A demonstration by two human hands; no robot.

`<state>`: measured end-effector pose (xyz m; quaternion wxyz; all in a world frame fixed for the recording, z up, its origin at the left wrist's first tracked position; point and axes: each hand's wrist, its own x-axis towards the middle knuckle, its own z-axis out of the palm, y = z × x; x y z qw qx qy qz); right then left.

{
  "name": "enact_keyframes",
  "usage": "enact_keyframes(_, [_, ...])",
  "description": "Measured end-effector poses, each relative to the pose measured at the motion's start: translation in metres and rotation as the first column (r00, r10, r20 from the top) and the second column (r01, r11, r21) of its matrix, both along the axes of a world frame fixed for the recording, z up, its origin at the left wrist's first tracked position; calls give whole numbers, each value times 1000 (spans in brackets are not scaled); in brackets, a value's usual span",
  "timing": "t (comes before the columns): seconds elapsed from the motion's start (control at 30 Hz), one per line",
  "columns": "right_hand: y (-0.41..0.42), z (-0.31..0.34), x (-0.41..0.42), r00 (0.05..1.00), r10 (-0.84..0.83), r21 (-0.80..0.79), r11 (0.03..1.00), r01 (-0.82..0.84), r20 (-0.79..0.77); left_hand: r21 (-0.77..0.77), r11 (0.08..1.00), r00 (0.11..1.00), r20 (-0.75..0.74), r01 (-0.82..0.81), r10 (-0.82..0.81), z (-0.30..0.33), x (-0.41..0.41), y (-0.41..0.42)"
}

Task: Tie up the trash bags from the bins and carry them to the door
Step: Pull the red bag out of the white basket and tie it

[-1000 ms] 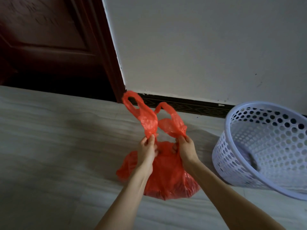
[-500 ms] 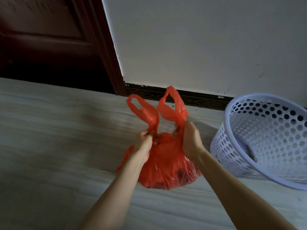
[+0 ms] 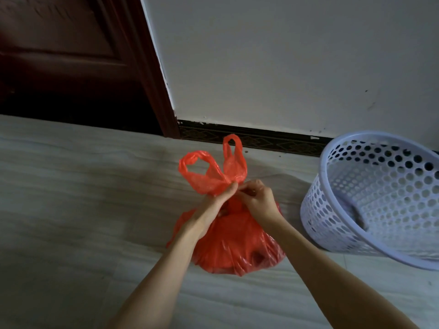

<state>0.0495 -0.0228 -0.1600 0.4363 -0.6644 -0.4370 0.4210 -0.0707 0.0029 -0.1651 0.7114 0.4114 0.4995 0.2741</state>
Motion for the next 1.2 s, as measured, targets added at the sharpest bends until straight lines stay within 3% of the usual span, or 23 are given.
enact_keyframes(0.1, [1, -3, 1, 999, 28, -14, 1000, -27, 37, -6, 971, 958, -166, -240, 235, -1, 9, 4])
enact_keyframes(0.13, [1, -4, 2, 1000, 1, -35, 999, -2, -21, -25, 960, 951, -146, -278, 271, -2, 11, 4])
enact_keyframes(0.2, [1, -5, 5, 951, -93, -125, 990, 58, -294, -85, 945, 949, -51, -314, 311, 0, 11, 5])
enact_keyframes(0.3, [2, 1, 10, 777, -129, -256, 966, -43, -616, -118, 971, 975, 54, -208, 216, 0, 7, 1])
enact_keyframes(0.37, [1, 11, 13, 738, -90, -299, 941, -156, -669, -72, 993, 991, 83, -97, 103, 1, 3, -2])
enact_keyframes(0.43, [2, 13, 14, 707, -147, -328, 936, -127, -692, -24, 999, 996, 85, -23, 25, 3, 2, -4])
enact_keyframes(0.53, [3, 11, 12, 660, -186, -250, 968, -3, -728, -88, 994, 993, 91, -65, 73, 4, 0, -1])
enact_keyframes(0.67, [2, 11, 11, 614, -4, -73, 994, -87, -789, -343, 935, 952, 242, -94, 185, -2, -8, 6])
enact_keyframes(0.8, [0, 7, 14, 736, 151, 5, 980, -196, -660, -402, 903, 845, 421, -153, 331, 3, -16, 10])
enact_keyframes(0.9, [-5, 5, 18, 909, 273, 64, 962, -267, -313, -494, 855, 773, 478, -157, 418, 6, -19, 11])
enact_keyframes(0.97, [-8, 5, 17, 900, 434, 110, 897, -429, -31, -501, 856, 805, 450, -131, 387, 6, -19, 11])
enact_keyframes(1.03, [-10, 1, 17, 849, 507, 87, 848, -522, 147, -465, 881, 865, 402, -88, 299, 6, -22, 10])
enact_keyframes(1.2, [-17, 9, 22, 854, 516, 50, 853, -520, 70, -323, 946, 951, 292, -1, 101, 2, -23, 9])
